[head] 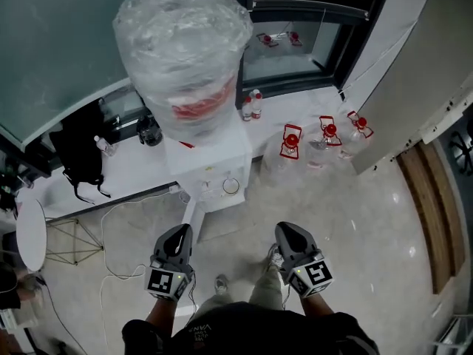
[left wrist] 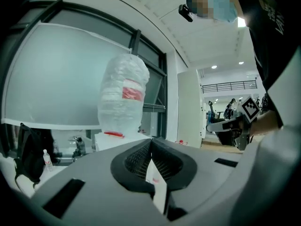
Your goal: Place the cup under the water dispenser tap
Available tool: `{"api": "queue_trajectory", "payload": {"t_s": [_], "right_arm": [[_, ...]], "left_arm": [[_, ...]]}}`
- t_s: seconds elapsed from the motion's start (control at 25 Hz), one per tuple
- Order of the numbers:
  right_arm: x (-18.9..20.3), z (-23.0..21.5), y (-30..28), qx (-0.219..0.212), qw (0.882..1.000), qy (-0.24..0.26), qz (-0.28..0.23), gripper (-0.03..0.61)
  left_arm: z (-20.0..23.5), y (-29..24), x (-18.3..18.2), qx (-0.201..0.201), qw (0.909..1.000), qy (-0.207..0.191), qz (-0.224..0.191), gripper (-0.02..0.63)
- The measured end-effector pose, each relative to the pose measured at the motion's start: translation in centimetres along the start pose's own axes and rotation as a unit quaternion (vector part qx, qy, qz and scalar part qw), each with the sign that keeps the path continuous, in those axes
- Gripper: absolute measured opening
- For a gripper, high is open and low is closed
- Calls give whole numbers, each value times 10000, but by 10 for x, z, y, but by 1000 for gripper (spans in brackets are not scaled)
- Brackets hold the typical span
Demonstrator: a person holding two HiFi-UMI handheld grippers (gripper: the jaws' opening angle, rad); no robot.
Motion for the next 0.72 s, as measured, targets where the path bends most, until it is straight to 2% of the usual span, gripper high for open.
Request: {"api": "queue_trajectory", "payload": {"t_s": [0.4,0.56,0.72], "right_arm": [[-16,57,78,436,9982,223,-342,46],[-20,81,100,418,9971,301,-567,46],[-15,100,120,372,9971,341,-574,46]], "left_arm": [[-28,80,-24,290,9987,-350,-237,20],[-40,103,-32,488,9974,-416,-341,20],[-52,125,-34,622,9964,-424,-388,20]]}}
Point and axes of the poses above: the fingertips, and each gripper's own axes: y backward along the fingers, z to its left, x out of its underside, the point moved 4 cm from there along y, backward along the fingers, and after that the axes turned 9 degrees about x, right-handed, at the moved point
